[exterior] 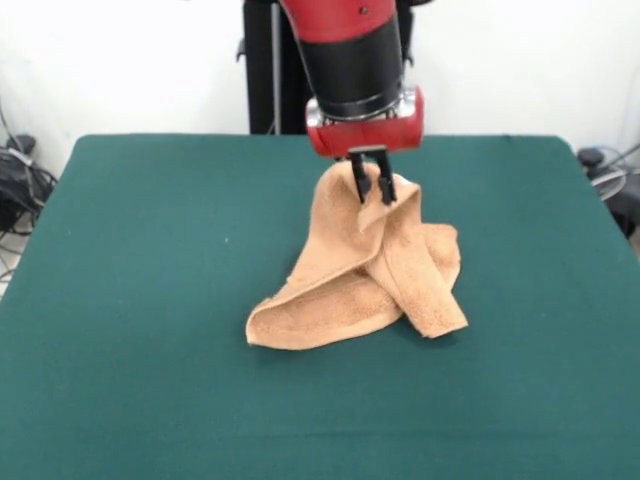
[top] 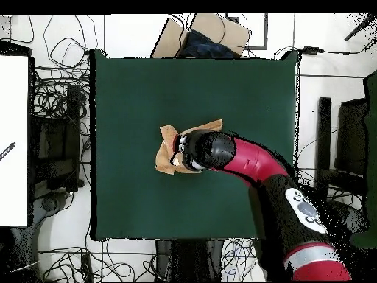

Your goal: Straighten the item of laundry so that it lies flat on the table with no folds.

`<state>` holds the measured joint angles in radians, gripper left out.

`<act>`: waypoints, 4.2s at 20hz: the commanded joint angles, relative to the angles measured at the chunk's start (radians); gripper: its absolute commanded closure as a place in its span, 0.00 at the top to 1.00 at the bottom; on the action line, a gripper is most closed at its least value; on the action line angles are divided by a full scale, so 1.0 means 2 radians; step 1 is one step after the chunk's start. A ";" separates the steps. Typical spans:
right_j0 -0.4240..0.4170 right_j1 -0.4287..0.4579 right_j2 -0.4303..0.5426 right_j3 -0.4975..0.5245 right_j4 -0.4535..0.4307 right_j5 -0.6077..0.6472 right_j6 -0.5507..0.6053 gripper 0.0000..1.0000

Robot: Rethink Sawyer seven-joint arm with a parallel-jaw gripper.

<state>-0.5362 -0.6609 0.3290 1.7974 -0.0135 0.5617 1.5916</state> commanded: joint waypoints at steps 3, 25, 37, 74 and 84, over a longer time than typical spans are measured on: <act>-0.002 0.009 0.037 -0.051 -0.059 0.066 -0.061 0.00; -0.014 -0.014 -0.008 -0.167 -0.210 0.145 -0.068 0.00; -0.010 -0.015 -0.001 -0.207 -0.241 0.188 -0.071 0.00; -0.028 0.038 0.033 -0.219 -0.228 0.154 -0.072 1.00; 0.006 -0.031 0.009 -0.113 -0.180 0.167 0.026 1.00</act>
<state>-0.5715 -0.6638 0.3313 1.3921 -0.4135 0.8597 1.5780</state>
